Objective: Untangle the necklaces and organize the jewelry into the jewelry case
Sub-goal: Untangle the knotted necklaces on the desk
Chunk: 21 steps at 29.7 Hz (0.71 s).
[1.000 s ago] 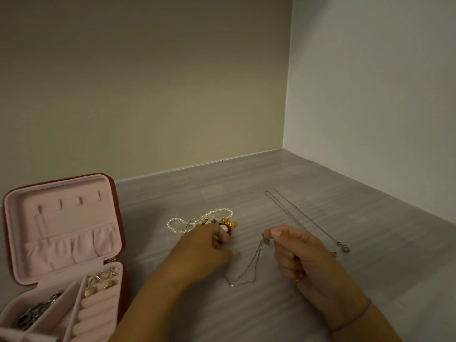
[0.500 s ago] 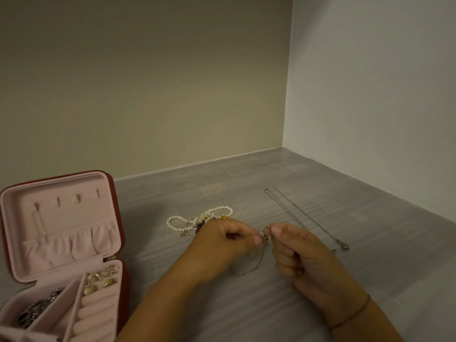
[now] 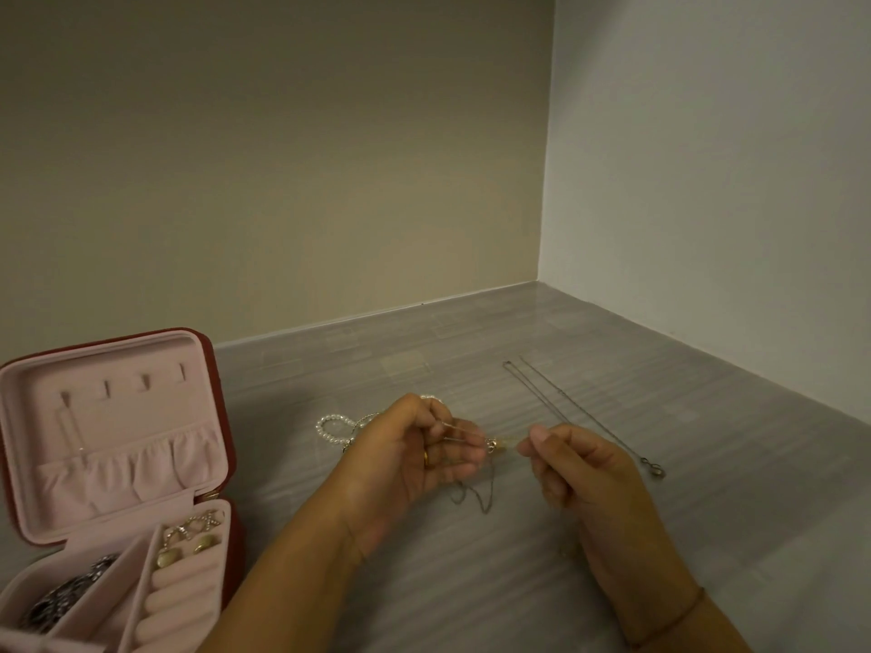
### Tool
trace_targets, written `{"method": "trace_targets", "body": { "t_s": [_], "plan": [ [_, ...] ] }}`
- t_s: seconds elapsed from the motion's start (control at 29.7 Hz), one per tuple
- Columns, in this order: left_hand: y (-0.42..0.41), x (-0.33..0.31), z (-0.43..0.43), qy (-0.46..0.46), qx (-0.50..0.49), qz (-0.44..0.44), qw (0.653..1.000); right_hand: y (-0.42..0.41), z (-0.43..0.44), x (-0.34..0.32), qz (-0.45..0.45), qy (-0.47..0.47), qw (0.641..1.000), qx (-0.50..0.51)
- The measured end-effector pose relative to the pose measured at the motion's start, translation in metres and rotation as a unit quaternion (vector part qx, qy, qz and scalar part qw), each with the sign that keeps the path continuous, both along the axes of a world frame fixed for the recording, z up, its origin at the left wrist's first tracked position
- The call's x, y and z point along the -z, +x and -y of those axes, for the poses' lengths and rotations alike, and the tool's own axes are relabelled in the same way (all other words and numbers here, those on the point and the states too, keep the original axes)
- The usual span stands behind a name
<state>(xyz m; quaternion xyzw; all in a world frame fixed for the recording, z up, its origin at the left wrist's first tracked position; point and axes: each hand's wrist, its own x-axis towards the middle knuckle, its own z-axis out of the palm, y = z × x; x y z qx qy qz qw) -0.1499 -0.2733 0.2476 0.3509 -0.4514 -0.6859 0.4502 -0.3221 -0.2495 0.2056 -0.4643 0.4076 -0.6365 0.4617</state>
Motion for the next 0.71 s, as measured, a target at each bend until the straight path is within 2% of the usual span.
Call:
{"method": "trace_targets", "body": {
  "t_s": [0.1,0.2,0.37,0.51,0.71],
  "plan": [
    [0.002,0.000,0.001,0.013,0.006,-0.020,1.000,-0.001,0.003,0.005,-0.016,-0.018,0.999,0.041],
    [0.003,0.000,0.002,0.017,-0.001,-0.020,1.000,-0.003,0.005,0.009,0.003,-0.027,0.999,0.034],
    [0.005,-0.001,0.003,0.023,-0.001,-0.047,0.999,-0.001,0.004,0.001,0.154,0.021,0.987,-0.031],
    [0.005,-0.002,0.003,0.030,-0.003,-0.067,0.997,-0.003,0.000,-0.002,0.150,0.054,0.986,-0.053],
    [0.004,0.003,0.006,0.034,-0.096,0.020,0.995,-0.004,-0.001,-0.002,0.178,0.069,0.976,-0.104]
  ]
}}
